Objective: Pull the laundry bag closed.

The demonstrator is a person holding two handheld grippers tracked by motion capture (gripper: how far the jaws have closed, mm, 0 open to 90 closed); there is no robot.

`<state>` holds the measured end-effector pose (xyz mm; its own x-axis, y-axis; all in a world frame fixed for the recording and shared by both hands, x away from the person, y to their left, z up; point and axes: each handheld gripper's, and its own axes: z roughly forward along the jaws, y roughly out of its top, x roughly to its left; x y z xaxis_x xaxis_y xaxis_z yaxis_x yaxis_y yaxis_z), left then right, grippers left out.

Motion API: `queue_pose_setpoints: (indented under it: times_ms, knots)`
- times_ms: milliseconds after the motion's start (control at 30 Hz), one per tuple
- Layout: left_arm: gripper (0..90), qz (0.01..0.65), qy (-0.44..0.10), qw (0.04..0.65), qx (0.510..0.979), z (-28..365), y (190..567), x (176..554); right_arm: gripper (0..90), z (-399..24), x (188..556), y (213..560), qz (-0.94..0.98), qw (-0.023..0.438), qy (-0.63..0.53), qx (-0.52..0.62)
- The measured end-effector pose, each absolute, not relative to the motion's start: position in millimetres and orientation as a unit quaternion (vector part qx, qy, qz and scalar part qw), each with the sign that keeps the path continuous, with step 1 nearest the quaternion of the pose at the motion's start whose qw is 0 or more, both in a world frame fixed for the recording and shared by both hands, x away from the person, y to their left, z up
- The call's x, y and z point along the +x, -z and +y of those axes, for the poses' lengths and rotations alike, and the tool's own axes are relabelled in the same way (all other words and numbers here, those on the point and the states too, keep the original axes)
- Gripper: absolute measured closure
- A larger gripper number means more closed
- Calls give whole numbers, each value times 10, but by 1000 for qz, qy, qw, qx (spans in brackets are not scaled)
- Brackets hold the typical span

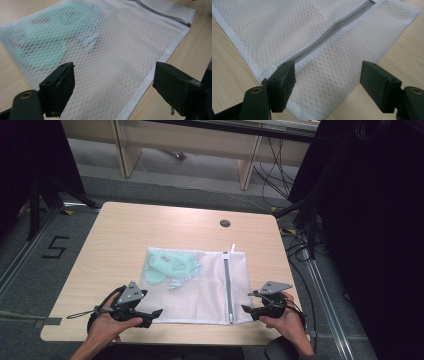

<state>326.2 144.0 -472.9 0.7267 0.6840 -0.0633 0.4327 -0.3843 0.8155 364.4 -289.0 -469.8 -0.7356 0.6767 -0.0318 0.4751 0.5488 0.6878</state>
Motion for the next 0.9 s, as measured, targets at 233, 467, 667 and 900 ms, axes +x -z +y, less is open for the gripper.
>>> queue_pose_setpoints:
  times_ms: [233,467,667,900]
  knots:
    - [173,324,-140,430,831,1298,4756,3259,317,-2842,3650,4709,878,144,-333,312]
    - [178,294,-127,418,850,1104,4779,3263,330,-2754,3640,4723,892,133,-327,282]
    - [179,288,-128,422,850,967,4813,3277,337,-2694,3626,4741,903,119,-318,262]
    - [180,269,-130,415,859,910,4813,3289,340,-2612,3592,4748,908,85,-318,259]
